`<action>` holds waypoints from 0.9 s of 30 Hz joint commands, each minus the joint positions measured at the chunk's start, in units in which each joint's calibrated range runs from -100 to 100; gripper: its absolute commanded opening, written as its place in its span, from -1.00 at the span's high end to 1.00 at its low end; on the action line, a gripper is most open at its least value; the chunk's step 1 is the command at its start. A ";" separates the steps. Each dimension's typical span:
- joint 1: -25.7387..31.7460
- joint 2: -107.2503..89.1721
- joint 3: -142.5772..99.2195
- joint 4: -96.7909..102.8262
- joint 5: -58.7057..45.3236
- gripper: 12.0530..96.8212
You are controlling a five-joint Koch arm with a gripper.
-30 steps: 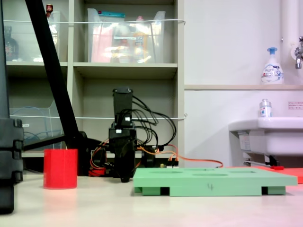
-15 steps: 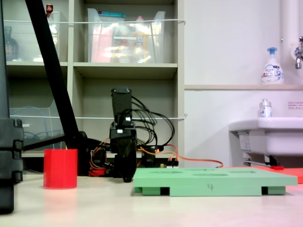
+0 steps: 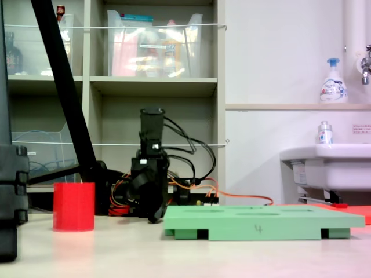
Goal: Put the octagonal pillar block into the corresponding hole
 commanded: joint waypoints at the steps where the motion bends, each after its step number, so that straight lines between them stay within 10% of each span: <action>1: -2.30 -0.41 -2.06 -0.63 3.61 0.14; 20: -3.27 -0.41 49.19 -69.77 24.37 0.29; 27: -3.13 11.88 64.44 -74.68 23.69 -0.06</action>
